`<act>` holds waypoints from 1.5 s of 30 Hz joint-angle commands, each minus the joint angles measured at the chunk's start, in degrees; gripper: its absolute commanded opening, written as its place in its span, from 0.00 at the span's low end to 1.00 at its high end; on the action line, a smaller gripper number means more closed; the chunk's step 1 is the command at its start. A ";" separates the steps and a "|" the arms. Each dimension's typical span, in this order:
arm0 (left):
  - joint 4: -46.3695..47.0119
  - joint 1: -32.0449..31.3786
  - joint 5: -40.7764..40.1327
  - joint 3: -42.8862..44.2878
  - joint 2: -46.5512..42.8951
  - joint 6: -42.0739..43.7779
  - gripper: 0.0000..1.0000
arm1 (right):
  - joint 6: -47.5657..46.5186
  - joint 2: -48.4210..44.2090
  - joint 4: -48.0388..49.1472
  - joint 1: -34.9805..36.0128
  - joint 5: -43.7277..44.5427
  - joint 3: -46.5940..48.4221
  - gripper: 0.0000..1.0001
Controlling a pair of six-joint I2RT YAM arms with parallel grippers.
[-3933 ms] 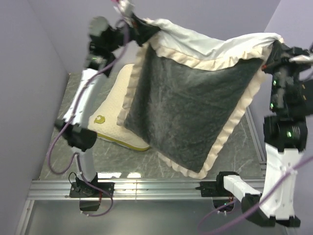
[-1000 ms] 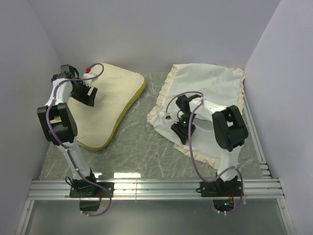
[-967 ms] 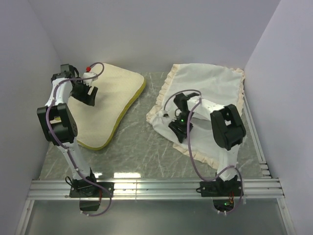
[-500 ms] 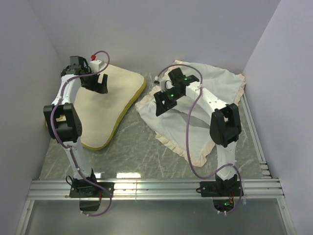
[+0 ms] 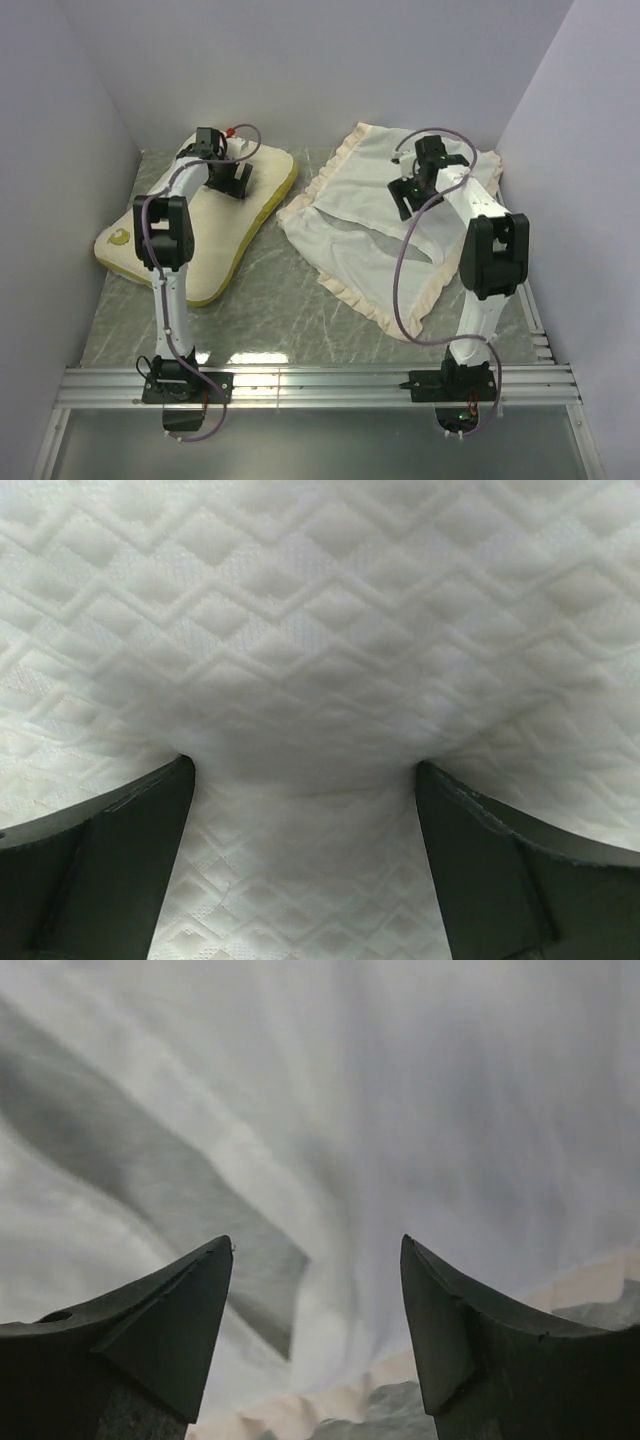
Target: Put the pillow into the pillowcase
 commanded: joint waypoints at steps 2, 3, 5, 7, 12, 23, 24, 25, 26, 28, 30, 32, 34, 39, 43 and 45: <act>0.63 0.81 -1.54 -7.93 -2.76 2.12 0.99 | -2.23 7.46 1.99 -7.95 5.23 5.77 0.73; 1.68 0.81 1.52 -10.72 -4.34 2.82 0.99 | -1.88 8.51 1.11 -9.44 3.83 7.28 0.72; 2.39 0.73 7.24 -13.72 -10.66 3.87 0.99 | -1.44 10.89 0.05 -11.56 2.77 11.24 0.70; 2.92 -0.32 13.90 -17.33 -17.26 4.23 0.99 | -1.01 11.86 -0.74 -12.62 1.45 13.00 0.67; 1.78 -8.14 14.91 -22.61 -25.09 5.38 0.99 | -1.26 13.97 -3.89 -13.33 0.66 12.31 0.63; 2.04 -24.14 17.20 -22.09 -13.25 -5.69 0.76 | -1.97 13.89 -11.11 -15.61 2.24 0.71 0.48; 1.61 -24.41 15.80 -20.70 -10.54 -5.96 0.74 | -2.32 13.45 -12.59 -15.79 2.59 -0.34 0.47; 1.34 -24.67 15.18 -19.64 -9.03 -6.66 0.72 | -3.10 12.40 -13.48 -15.79 2.85 -2.53 0.46; 0.99 -24.59 14.48 -18.50 -7.54 -6.93 0.70 | -3.81 12.04 -14.62 -15.70 2.94 -3.59 0.46; 0.37 -24.59 11.23 -14.72 -3.41 -7.28 0.69 | -5.39 11.60 -18.92 -15.96 2.85 -5.96 0.45; -0.06 -24.68 9.56 -9.64 0.54 -7.02 0.68 | -7.32 9.94 -21.21 -15.96 2.85 -8.60 0.43; -0.51 -24.68 7.62 -5.93 3.01 -6.93 0.68 | -8.47 8.36 -21.83 -15.88 2.77 -13.08 0.42; 0.10 -24.68 5.79 -0.05 6.53 -6.75 0.68 | -9.52 6.07 -22.80 -15.88 1.81 -16.51 0.42; 1.77 -23.98 2.34 14.64 13.82 -7.10 0.76 | -12.59 2.47 -28.77 -15.44 -8.81 -18.29 0.48; 4.85 -21.43 10.40 13.78 8.67 -8.69 0.87 | -13.92 -0.61 -30.54 -13.24 -16.30 -15.57 0.55; 6.86 -19.76 17.09 7.55 -0.08 -8.51 0.96 | -13.57 -2.62 -30.97 -13.06 -20.93 -11.54 0.60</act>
